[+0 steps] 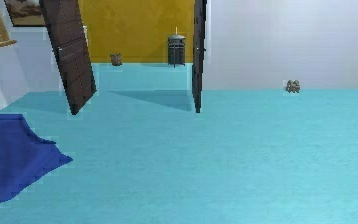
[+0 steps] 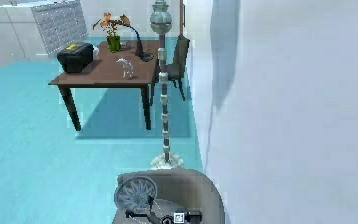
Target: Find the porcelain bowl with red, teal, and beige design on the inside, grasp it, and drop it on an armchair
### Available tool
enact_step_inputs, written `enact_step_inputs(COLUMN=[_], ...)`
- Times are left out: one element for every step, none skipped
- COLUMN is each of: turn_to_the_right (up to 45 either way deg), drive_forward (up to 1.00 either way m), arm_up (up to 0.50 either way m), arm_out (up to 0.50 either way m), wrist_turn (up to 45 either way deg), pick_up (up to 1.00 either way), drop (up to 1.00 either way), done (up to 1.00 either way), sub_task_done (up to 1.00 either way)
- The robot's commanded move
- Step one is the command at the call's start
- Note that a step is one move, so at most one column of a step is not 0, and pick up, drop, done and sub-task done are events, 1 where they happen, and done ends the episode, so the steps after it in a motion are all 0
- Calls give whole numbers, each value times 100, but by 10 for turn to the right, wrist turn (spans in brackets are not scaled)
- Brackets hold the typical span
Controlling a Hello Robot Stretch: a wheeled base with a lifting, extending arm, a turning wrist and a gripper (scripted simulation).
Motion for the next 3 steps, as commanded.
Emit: enact_step_inputs(turn_to_the_right=[0,0,0], drive_forward=[0,0,0], arm_up=[0,10,0], arm_out=[0,0,-8], wrist_turn=[0,0,0], pick_up=[0,0,0], drop=[100,0,0], done=[0,0,0], sub_task_done=[0,0,0])
